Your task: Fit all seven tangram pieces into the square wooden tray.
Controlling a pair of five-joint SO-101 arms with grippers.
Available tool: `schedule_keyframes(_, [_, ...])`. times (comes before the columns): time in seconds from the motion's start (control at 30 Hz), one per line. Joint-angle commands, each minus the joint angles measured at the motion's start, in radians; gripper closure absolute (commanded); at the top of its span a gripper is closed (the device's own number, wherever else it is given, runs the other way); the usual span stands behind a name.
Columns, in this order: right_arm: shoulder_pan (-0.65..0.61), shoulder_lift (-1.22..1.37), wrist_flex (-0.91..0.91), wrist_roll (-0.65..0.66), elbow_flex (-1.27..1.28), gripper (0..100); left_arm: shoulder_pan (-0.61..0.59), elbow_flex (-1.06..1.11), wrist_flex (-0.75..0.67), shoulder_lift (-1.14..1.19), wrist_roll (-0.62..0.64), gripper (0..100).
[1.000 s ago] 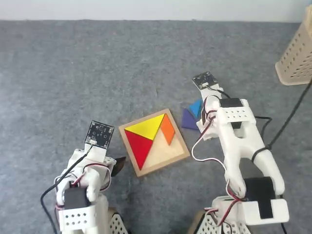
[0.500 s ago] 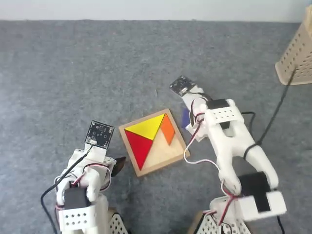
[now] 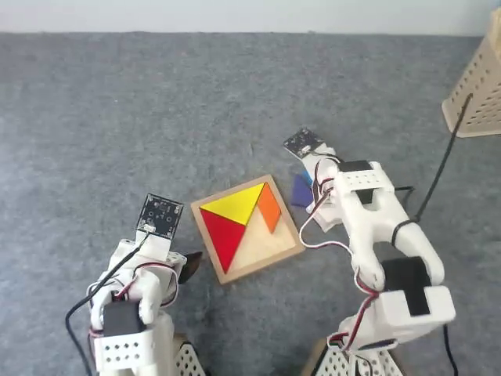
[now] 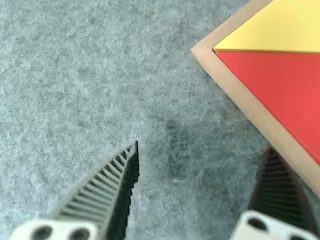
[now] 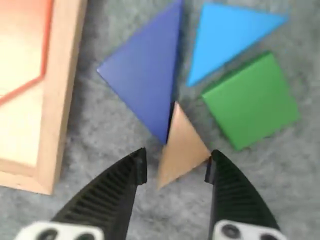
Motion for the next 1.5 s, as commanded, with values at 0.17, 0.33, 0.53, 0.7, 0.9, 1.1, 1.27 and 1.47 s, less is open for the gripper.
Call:
schedule_keyframes(0.17, [0.005, 0.013, -0.008, 0.009, -0.061, 80.1, 0.005, -0.005, 0.0, -0.014, -0.005, 65])
schedule_keyframes(0.33, [0.007, 0.004, -0.007, 0.008, -0.091, 84.7, 0.005, -0.005, 0.0, -0.014, -0.005, 65])
schedule_keyframes(0.53, [0.002, 0.015, -0.005, 0.072, -0.129, 77.8, 0.005, -0.005, 0.0, -0.014, -0.005, 65])
schedule_keyframes(0.7, [-0.01, 0.045, -0.012, 0.095, -0.132, 77.7, 0.005, -0.005, 0.0, -0.014, -0.005, 65])
schedule_keyframes(0.9, [-0.01, 0.111, -0.01, 0.1, -0.155, 77.9, 0.005, -0.005, 0.0, -0.014, -0.005, 65])
schedule_keyframes(1.1, [-0.007, 0.108, -0.013, 0.084, -0.153, 89.0, 0.005, -0.005, 0.0, -0.014, -0.005, 65])
schedule_keyframes(1.27, [-0.005, 0.076, -0.005, 0.023, -0.152, 89.9, 0.005, -0.005, 0.0, -0.014, -0.005, 65])
schedule_keyframes(1.47, [-0.008, -0.054, 0.077, -0.008, -0.149, 90.1, 0.005, -0.005, 0.0, -0.014, -0.005, 65])
